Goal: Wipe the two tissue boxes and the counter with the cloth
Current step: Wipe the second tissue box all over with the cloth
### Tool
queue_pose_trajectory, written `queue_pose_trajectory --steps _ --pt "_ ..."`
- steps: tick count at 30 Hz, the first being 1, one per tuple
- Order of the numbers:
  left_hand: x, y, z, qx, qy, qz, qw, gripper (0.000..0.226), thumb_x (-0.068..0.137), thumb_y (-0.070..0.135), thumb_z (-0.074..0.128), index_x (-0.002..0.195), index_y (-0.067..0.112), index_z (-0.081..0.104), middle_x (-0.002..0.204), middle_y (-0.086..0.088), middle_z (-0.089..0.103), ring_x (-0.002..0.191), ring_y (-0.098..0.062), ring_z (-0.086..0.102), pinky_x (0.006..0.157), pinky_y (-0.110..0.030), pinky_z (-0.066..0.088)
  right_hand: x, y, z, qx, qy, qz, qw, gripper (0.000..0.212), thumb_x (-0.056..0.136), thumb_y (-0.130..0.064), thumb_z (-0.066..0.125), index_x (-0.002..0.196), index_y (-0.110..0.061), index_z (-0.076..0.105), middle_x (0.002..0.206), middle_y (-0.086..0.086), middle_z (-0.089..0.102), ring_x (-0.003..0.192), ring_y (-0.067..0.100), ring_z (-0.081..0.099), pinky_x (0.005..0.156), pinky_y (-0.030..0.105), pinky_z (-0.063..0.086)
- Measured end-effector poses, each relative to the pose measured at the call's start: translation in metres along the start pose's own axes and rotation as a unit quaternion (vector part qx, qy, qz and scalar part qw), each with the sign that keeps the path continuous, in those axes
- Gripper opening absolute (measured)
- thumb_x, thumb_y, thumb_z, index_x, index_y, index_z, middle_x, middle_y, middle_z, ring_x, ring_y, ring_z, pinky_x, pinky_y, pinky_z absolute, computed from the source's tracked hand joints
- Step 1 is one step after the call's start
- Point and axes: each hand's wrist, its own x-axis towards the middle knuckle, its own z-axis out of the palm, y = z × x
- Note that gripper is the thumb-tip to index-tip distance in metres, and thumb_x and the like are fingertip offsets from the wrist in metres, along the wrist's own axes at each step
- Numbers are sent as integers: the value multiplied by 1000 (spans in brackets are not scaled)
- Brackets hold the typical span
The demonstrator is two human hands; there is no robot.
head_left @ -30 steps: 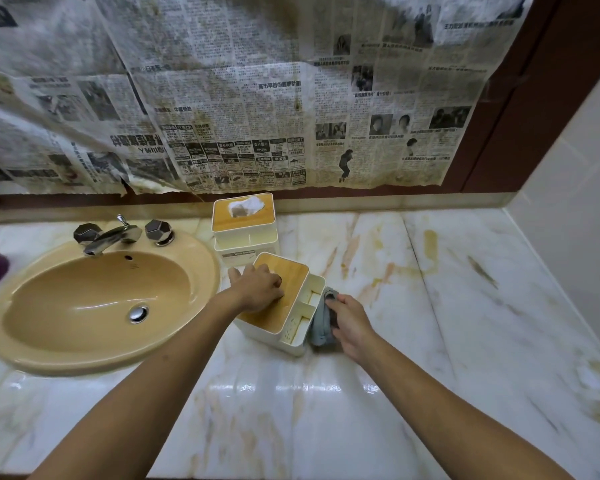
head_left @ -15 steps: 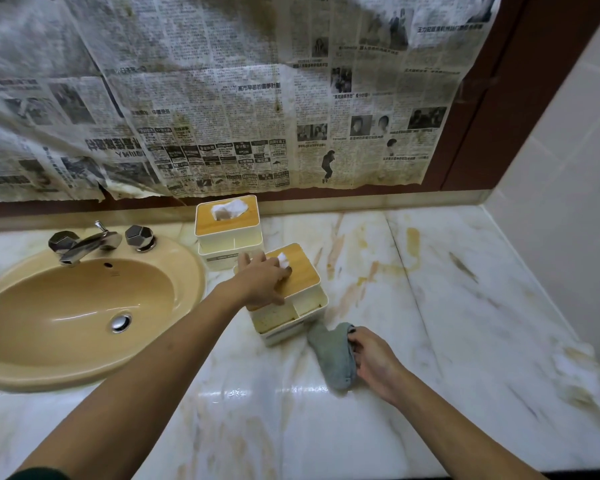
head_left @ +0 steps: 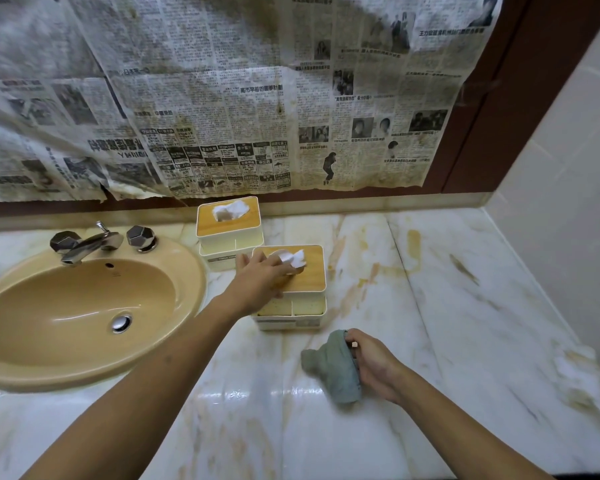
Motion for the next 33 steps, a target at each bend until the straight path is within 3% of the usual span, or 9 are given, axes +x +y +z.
queue_pose_trajectory --steps 3,6,8,12,14,18,24,30,33 --pt "-15 6 5 -97 65 7 993 35 87 48 65 119 40 55 127 14 52 105 -14 41 91 -38 29 -5 -8 4 -62 -23 -35 997 38 90 -45 61 102 -9 63 90 7 66 82 21 65 72 34 50" --pt "-34 18 6 -212 91 39 972 14 88 43 66 94 31 61 95 15 61 85 -5 48 77 -31 44 -14 -16 6 -164 -56 -112 978 34 84 -33 75 104 -11 58 96 7 72 85 17 68 70 30 53" --pt "-46 26 6 -329 24 28 944 19 84 45 70 92 30 62 86 12 61 78 -8 52 69 -26 46 -19 -22 5 -180 -106 -147 967 18 88 -12 70 99 -12 55 91 8 70 82 16 67 66 26 51" --pt "-60 38 5 -459 -83 26 884 50 74 44 81 119 31 64 113 16 62 101 -6 58 82 -17 48 -32 -40 5 -169 -188 -158 955 17 92 1 57 96 -14 52 87 6 58 82 17 58 66 25 48" --pt "-61 36 1 -501 -127 24 855 37 76 36 82 108 23 69 111 12 66 104 -6 61 90 -23 48 -36 -47 3 -166 -195 -169 952 16 92 1 58 95 -14 53 86 6 58 82 19 57 65 28 46" --pt "-63 28 -2 -582 -185 -3 792 23 78 21 82 85 9 63 83 -3 65 82 -18 61 77 -37 48 -40 -54 0 -180 -138 -215 950 8 93 -5 63 99 -8 59 91 8 69 85 22 66 70 32 54" --pt "-71 21 -9 -602 -100 -73 789 22 81 8 77 94 -5 65 83 -6 65 76 -15 66 66 -29 56 -36 -53 -4 -253 -51 -281 924 20 88 -6 67 104 -18 69 100 16 69 89 30 71 68 41 60" --pt "-86 17 13 -596 -216 -105 767 26 83 10 76 100 -6 63 84 -5 65 75 -18 66 63 -30 58 -36 -30 -3 -292 -124 -142 938 17 90 -7 66 104 0 61 89 10 68 76 21 70 61 34 60" --pt "-89 18 38 -539 -214 -127 805 18 85 10 74 98 0 67 85 -6 65 75 -18 66 63 -31 59 -25 -11 -4 -322 -94 -127 933 15 90 -13 66 101 -2 63 84 11 68 70 15 68 59 29 57"
